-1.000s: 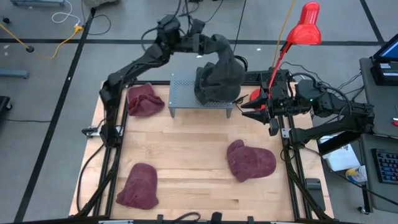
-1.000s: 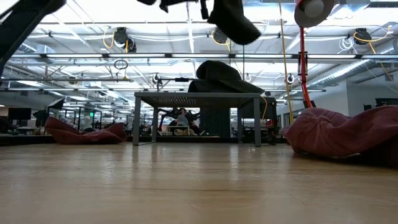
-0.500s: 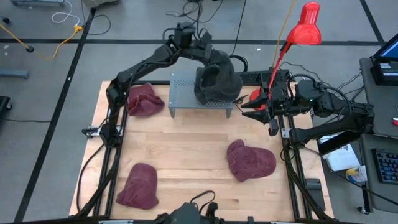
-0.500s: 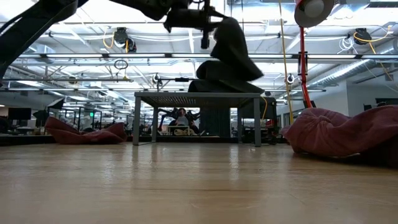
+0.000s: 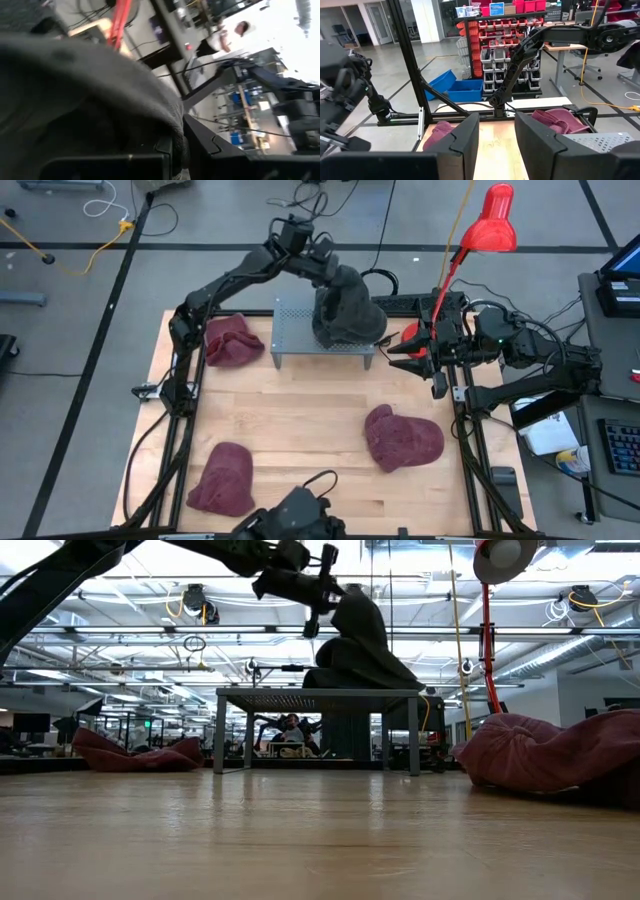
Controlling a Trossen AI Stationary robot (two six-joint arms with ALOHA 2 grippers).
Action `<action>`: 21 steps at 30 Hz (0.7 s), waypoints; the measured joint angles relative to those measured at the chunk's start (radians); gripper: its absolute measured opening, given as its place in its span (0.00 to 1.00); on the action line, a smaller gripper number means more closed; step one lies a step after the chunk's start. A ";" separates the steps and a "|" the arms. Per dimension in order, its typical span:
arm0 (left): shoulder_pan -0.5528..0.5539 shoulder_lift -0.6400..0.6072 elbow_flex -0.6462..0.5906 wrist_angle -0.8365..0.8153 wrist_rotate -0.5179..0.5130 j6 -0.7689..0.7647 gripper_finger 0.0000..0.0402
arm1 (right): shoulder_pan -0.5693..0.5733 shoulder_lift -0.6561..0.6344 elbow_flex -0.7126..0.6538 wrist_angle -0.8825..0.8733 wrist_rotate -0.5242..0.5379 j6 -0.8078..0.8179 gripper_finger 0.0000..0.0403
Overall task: Pick & Place hat
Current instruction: Stack the right black cap on the black cap on the shelf
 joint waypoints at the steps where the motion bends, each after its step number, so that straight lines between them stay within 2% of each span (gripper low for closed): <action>1: 0.001 0.000 0.000 -0.030 -0.007 0.010 0.06 | 0.000 0.000 0.000 0.000 0.000 0.000 0.29; 15: 0.024 0.000 0.000 -0.327 -0.127 0.156 0.06 | 0.000 0.000 0.000 0.000 0.000 -0.035 0.29; 21: -0.004 -0.002 -0.022 -0.352 -0.218 0.189 0.06 | 0.000 0.000 0.000 0.000 0.001 -0.046 0.29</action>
